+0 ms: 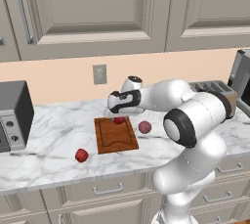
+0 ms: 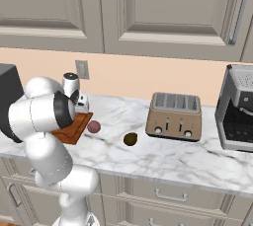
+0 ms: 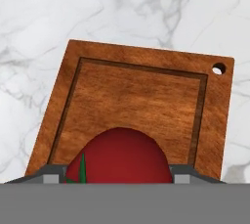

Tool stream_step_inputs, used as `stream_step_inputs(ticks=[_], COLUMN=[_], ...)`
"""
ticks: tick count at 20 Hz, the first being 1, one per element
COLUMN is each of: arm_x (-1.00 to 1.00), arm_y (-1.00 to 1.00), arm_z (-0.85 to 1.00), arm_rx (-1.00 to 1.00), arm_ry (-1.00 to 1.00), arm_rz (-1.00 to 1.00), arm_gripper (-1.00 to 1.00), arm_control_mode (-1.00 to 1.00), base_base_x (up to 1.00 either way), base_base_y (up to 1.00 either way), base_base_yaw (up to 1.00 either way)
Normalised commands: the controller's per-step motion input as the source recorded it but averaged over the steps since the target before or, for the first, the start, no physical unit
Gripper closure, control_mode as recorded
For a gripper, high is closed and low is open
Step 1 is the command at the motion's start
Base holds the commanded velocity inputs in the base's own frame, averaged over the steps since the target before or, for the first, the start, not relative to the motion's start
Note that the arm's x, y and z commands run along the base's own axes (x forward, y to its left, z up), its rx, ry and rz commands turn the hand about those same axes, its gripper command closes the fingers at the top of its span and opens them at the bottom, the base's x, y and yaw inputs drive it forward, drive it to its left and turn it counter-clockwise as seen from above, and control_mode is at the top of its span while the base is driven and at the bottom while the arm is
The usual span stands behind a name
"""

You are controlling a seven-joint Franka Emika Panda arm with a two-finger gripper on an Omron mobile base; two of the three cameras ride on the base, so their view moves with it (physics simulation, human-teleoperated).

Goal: Place the avocado, onion, tomato, and bell pepper on the cutting board.

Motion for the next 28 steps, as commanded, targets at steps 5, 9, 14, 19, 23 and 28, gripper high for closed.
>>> stream_step_inputs(ticks=[5,9,14,19,23,28], arm_x=[0.0,0.0,0.0,0.01,0.0,0.0], arm_y=[0.0,0.01,0.04,0.11,0.0,0.0], arm_z=[0.0,-0.2,-0.24,-0.2,0.0,0.36], arm_rx=[0.0,-0.03,-0.04,-0.03,0.0,0.01], arm_ry=[0.0,0.0,0.0,0.0,0.0,-0.02], arm_rz=[0.0,0.0,0.0,0.0,0.0,-0.02], arm_gripper=[1.0,1.0,1.0,-1.0,-1.0,-1.0], arm_control_mode=[-1.0,-1.0,-1.0,-1.0,-1.0,-1.0], base_base_x=[0.0,0.0,0.0,0.0,0.0,0.0], base_base_y=[0.0,0.0,0.0,0.0,0.0,0.0], base_base_yaw=[0.0,0.0,0.0,0.0,0.0,0.0])
